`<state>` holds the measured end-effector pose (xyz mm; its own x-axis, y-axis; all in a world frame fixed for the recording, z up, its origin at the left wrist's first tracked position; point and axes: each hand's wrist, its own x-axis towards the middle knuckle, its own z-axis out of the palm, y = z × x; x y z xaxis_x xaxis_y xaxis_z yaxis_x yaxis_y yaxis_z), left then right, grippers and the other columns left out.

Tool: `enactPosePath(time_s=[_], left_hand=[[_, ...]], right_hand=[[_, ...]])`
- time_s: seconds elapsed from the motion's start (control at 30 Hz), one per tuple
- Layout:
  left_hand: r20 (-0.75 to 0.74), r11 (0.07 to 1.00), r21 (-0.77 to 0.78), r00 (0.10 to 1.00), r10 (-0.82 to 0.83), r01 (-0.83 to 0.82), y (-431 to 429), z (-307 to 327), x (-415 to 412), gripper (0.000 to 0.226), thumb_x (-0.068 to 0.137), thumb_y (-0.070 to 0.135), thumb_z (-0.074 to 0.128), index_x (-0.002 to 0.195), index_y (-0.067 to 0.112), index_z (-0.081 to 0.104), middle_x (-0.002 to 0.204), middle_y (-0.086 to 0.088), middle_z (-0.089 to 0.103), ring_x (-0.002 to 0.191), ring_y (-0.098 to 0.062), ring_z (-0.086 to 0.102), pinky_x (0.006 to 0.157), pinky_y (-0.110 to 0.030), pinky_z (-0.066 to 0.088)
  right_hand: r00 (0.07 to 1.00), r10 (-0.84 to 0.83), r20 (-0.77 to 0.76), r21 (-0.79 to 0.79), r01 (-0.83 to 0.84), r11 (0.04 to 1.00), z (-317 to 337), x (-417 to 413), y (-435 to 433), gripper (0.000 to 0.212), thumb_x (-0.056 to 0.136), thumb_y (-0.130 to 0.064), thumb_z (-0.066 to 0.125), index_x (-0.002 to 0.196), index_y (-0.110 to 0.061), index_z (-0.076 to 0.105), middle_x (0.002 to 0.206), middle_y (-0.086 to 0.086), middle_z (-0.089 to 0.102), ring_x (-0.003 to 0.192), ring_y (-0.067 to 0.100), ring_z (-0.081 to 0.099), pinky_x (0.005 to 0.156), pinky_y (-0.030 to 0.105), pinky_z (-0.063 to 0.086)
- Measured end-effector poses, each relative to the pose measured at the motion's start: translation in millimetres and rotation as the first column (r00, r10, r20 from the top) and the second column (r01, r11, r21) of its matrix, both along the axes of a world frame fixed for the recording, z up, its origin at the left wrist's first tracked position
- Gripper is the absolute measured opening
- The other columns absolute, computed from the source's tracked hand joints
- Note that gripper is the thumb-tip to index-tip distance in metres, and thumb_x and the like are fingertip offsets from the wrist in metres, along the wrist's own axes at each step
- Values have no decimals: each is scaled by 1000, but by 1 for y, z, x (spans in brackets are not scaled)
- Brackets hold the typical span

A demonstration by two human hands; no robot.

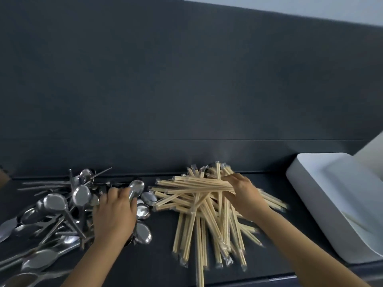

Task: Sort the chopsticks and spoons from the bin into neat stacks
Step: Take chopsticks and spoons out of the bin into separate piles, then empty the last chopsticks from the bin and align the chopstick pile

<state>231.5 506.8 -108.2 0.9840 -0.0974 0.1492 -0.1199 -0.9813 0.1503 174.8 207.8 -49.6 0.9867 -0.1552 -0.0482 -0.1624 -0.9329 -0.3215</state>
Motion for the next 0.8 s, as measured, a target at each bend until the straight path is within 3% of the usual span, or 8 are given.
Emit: enactPosePath(time_s=[0.17,0.43,0.63,0.8], left_hand=[[108,983,-42,979,-171,176,-63,17,-15,31,72,20,77,101,11,70,91,-10,61,84,-36,59,65,-46,50],[193,919,-136,919,-343,371,-218,41,-81,26,81,25,68,105,15,69,98,-4,61,88,-29,61,69,-39,52],[231,842,-241,871,-433,482,-353,51,-139,25,84,26,65,107,17,67,96,1,59,86,-23,61,65,-35,51],[158,826,-317,884,-439,467,-428,55,-164,31,91,36,54,116,20,63,106,2,57,98,-20,56,75,-34,50]], right_hand=[[994,-59,94,-5,60,998,24,-37,-46,41,91,-22,59,131,-19,52,132,0,51,123,22,46,99,32,39],[965,-156,213,1,160,987,49,-121,-175,41,92,-23,57,132,-19,51,134,1,49,123,24,45,99,31,37],[953,-236,189,44,232,972,37,-181,-293,40,94,-26,55,133,-22,48,136,-3,47,121,21,48,91,27,38],[966,-241,94,72,235,969,22,-199,-351,45,93,-28,55,137,-22,44,139,-3,44,119,21,49,91,28,39]])
